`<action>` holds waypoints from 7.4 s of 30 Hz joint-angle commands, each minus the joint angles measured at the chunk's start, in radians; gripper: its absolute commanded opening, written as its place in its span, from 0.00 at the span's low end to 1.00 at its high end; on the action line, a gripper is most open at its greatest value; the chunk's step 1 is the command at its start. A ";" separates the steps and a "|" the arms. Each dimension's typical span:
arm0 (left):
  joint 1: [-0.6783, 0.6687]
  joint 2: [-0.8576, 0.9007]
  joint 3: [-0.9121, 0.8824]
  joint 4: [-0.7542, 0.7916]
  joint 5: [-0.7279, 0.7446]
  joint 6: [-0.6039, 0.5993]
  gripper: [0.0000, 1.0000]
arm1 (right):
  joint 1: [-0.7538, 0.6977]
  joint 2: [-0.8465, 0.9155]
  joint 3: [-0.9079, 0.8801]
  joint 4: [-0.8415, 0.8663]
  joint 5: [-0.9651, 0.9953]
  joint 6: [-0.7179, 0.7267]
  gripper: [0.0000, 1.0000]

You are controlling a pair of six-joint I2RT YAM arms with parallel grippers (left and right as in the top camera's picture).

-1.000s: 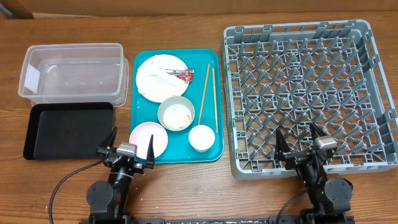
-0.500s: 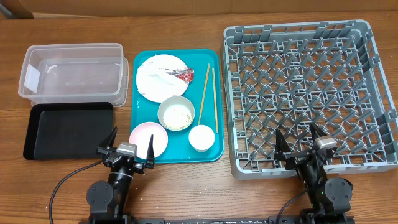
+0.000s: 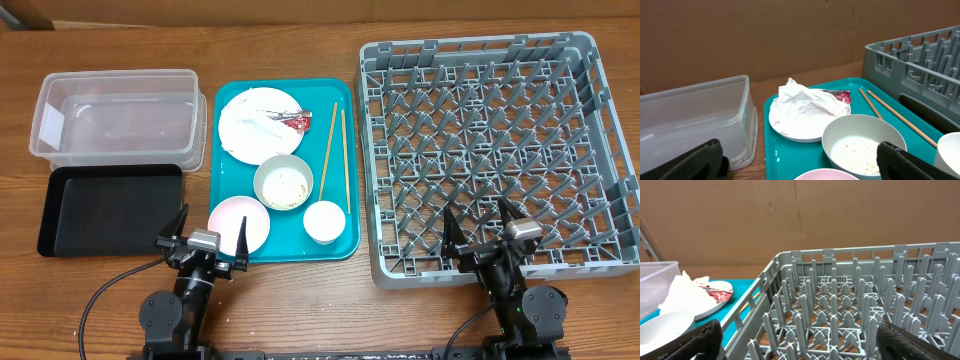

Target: Sort waste into correct bins and load items into the dishwasher

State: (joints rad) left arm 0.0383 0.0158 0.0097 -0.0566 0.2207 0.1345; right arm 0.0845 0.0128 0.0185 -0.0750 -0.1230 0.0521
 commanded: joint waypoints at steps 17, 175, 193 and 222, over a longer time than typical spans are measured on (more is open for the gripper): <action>-0.011 -0.011 -0.005 0.001 -0.011 0.015 1.00 | -0.006 -0.010 -0.011 0.005 0.007 0.004 1.00; 0.113 2.377 2.597 -1.484 -0.184 -0.439 0.86 | -0.007 1.202 1.428 -1.116 -0.021 0.005 1.00; -0.158 2.487 2.624 -1.313 -0.193 0.001 1.00 | -0.007 1.202 1.428 -1.116 -0.021 0.005 1.00; -0.163 2.614 2.621 -1.352 -0.096 0.131 0.87 | -0.007 1.239 1.427 -1.125 -0.021 0.005 1.00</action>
State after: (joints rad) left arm -0.1162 2.6038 2.6244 -1.4075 0.0975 0.2466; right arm 0.0837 1.2366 1.4193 -1.1984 -0.1341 0.0525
